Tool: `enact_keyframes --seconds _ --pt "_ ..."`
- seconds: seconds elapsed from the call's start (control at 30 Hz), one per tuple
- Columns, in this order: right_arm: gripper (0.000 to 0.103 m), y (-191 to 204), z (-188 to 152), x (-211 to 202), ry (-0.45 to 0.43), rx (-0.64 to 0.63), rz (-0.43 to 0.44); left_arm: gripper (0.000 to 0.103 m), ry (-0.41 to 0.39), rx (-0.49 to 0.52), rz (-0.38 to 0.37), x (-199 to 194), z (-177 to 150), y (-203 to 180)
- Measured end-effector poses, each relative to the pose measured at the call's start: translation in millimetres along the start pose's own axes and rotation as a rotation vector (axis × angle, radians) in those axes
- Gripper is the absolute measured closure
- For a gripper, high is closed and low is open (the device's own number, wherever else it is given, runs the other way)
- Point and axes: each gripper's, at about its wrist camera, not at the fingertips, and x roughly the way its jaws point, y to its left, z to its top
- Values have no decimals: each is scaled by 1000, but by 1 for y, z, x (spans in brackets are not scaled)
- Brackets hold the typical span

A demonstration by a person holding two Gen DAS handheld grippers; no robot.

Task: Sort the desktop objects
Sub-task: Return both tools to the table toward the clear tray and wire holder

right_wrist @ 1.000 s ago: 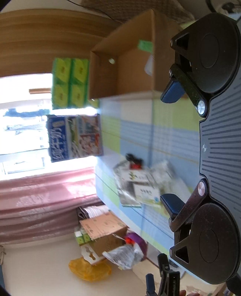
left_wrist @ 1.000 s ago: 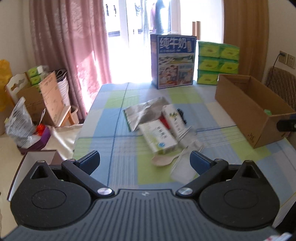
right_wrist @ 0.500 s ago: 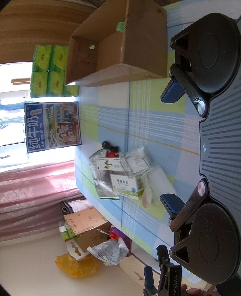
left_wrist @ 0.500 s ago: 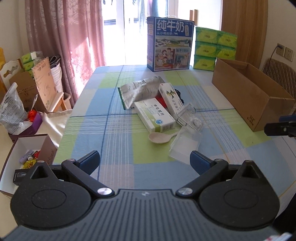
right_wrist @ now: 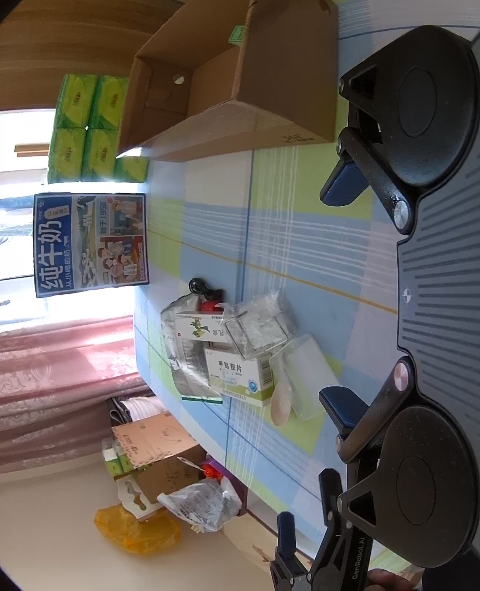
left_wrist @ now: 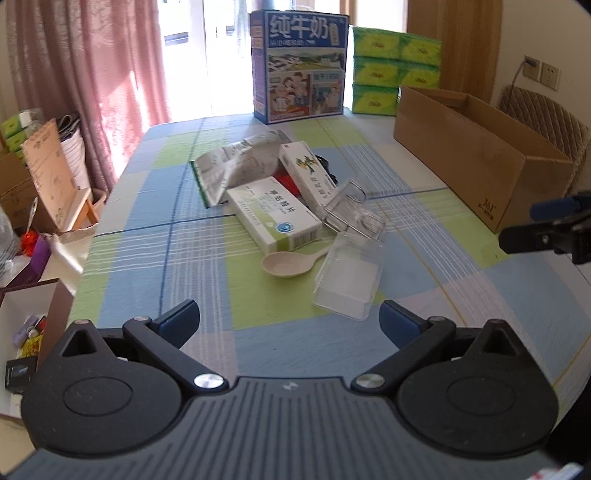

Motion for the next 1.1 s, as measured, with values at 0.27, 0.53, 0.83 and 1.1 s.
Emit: enact_keyframes --seconds 0.27,0.53,0.83,1.1 --pt "2 -1 2 18 1 -60 20 1 14 64 -41 29 3 -12" --pt "2 -9 5 36 3 -81 36 2 35 93 -68 52 5 -20" --pt "2 -16 12 59 11 -115 56 6 48 149 -97 72 8 -31" --pt "2 -16 17 76 25 -159 77 17 46 206 -115 87 11 -39"
